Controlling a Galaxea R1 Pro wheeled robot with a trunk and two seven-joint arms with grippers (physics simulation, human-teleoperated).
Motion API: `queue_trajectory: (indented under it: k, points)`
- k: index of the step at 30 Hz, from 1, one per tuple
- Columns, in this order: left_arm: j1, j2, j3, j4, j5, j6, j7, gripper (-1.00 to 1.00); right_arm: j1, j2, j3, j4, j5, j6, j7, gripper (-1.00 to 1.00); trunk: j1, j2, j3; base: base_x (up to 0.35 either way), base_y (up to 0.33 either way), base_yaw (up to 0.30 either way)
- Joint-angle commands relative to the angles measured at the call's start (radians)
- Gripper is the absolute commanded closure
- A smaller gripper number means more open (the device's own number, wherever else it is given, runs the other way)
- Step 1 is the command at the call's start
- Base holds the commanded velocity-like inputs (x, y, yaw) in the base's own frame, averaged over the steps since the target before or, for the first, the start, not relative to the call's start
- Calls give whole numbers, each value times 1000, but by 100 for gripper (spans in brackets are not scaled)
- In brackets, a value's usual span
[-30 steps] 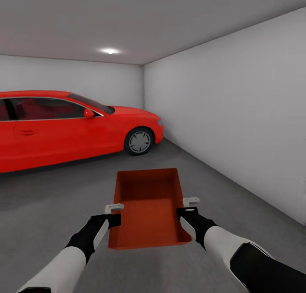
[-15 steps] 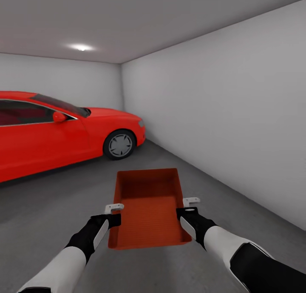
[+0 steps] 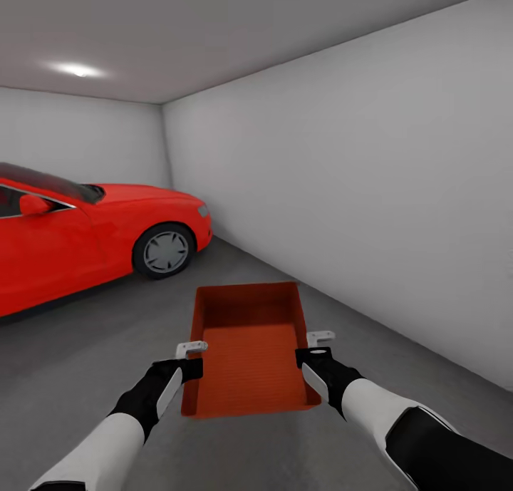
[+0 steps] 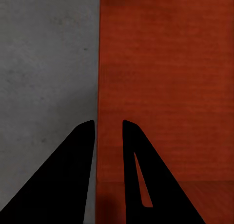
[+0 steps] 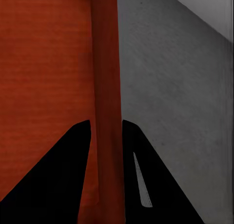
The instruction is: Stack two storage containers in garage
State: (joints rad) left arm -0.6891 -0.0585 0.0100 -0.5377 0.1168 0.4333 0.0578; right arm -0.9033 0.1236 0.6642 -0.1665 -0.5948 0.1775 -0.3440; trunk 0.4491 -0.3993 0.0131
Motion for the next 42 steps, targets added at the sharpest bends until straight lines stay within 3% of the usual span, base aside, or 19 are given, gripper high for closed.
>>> queue_trajectory:
  k: [1,42]
  points:
    - [0,-1,-3,-1,12,5,11,100,0,1,21,-7,-5,7,-7,100,1,-1,0,322,0,-287]
    - [0,-1,-3,0,11,5,11,100,0,0,20,-7,-6,7,-7,100,1,-1,0,322,0,-287]
